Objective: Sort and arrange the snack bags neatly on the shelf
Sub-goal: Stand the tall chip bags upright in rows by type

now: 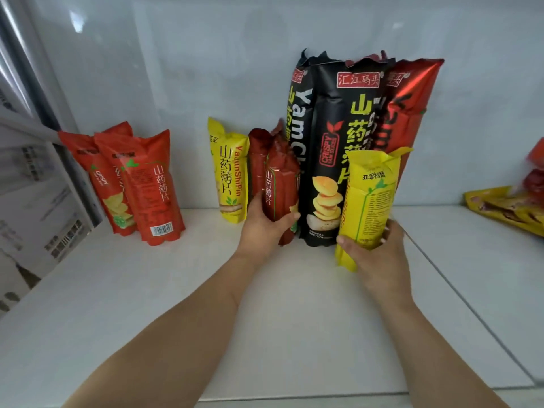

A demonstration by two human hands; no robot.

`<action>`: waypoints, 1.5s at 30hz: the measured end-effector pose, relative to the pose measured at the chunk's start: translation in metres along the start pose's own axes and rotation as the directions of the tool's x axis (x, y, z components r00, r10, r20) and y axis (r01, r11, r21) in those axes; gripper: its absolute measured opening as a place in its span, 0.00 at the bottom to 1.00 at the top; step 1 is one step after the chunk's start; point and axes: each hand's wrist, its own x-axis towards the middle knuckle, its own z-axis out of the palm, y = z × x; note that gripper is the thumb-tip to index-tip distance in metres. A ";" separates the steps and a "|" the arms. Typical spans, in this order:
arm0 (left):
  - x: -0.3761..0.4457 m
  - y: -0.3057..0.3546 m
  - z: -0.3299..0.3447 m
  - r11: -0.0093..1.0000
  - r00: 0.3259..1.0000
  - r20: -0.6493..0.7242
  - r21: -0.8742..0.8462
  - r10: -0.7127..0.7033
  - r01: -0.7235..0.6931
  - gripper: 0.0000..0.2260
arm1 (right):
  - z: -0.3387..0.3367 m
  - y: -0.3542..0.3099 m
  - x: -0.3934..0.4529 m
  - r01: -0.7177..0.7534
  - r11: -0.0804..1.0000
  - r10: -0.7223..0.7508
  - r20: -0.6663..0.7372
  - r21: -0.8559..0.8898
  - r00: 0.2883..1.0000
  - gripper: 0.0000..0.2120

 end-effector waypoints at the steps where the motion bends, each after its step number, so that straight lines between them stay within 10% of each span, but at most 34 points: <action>1: 0.000 -0.003 0.003 1.000 1.000 -0.002 0.001 0.001 -0.001 0.38 | 0.002 0.003 0.000 -0.014 1.000 0.014 0.010 -0.019 1.000 0.40; 25: -0.103 -0.023 -0.277 0.985 0.974 -0.160 0.031 -0.160 0.167 0.29 | 0.169 -0.082 -0.140 0.087 0.996 -0.078 0.409 -0.004 0.909 0.39; 39: -0.120 -0.036 -0.318 0.974 0.973 -0.117 0.088 -0.198 0.209 0.49 | 0.221 -0.116 -0.157 0.096 0.995 -0.065 0.503 -0.036 0.862 0.49; 42: -0.138 -0.024 -0.303 0.965 0.941 -0.313 0.183 -0.127 0.191 0.46 | 0.202 -0.113 -0.151 0.123 0.990 -0.064 0.563 -0.067 0.824 0.55; 45: -0.162 -0.006 -0.262 0.896 0.829 -0.503 0.444 0.245 0.005 0.30 | 0.176 -0.108 -0.137 0.125 0.991 -0.081 0.547 -0.045 0.833 0.51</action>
